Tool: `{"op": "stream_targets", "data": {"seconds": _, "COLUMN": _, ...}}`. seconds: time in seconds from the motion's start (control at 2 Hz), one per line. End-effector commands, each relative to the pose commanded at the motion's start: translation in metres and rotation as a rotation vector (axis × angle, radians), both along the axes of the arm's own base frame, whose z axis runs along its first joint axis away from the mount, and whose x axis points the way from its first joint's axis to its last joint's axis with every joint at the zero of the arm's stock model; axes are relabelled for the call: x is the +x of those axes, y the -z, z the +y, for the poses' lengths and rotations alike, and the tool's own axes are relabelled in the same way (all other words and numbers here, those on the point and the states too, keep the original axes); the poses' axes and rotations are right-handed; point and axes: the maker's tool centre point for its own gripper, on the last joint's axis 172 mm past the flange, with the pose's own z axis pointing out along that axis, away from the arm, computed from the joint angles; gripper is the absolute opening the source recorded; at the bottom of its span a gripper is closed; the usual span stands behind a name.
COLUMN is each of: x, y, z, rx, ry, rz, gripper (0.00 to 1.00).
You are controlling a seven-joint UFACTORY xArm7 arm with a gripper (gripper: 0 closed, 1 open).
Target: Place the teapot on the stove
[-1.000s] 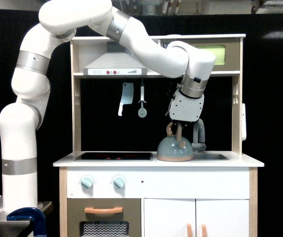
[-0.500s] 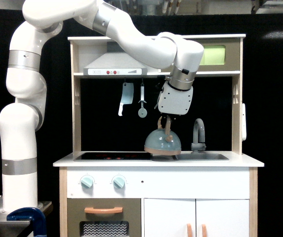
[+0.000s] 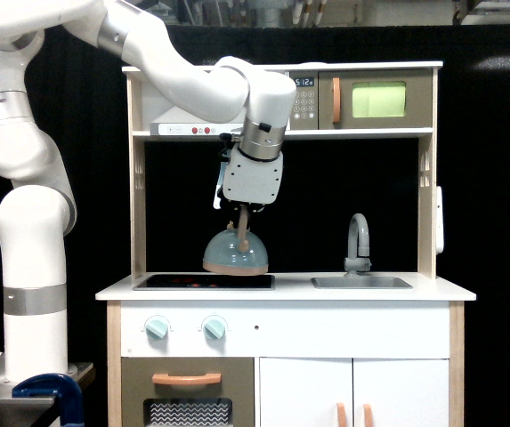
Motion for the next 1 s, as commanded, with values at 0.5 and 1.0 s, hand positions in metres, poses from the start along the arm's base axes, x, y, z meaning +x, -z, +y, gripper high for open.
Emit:
{"op": "stream_targets", "data": {"seconds": 0.5, "x": -0.085, "y": 0.016, "z": 0.038, "rx": 0.000, "ry": 0.000, "rz": 0.000, "gripper": 0.00}}
{"op": "stream_targets", "data": {"seconds": 1.0, "x": -0.101, "y": 0.027, "z": 0.055, "rx": 0.000, "ry": 0.000, "rz": 0.000, "gripper": 1.00}}
